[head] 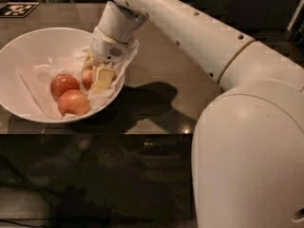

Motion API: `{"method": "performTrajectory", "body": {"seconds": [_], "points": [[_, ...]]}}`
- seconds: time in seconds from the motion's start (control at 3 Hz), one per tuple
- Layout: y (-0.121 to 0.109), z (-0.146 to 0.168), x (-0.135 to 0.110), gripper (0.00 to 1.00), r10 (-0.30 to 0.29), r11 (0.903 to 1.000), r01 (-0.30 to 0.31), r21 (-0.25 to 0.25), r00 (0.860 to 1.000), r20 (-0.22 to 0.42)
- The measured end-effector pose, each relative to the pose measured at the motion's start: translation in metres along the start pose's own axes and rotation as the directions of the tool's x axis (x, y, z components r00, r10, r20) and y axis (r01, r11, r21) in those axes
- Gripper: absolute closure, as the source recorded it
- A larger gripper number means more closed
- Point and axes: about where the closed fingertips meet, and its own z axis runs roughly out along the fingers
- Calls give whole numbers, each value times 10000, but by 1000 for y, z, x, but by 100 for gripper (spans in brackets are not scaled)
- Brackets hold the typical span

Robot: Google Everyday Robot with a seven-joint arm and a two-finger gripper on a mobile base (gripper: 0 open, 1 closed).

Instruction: Pick apple from white bowl

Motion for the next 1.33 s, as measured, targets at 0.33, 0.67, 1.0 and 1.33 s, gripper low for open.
{"method": "performTrajectory", "body": {"seconds": [0.33, 0.67, 1.0, 1.33], "points": [[-5, -9, 3, 100, -118, 9999, 114, 118, 9993, 346], [-5, -9, 3, 100, -120, 9999, 115, 123, 9993, 353], [-10, -16, 1, 100, -202, 9991, 173, 375, 9967, 784], [-19, -36, -4, 100, -455, 9971, 385, 654, 9929, 1096]]}}
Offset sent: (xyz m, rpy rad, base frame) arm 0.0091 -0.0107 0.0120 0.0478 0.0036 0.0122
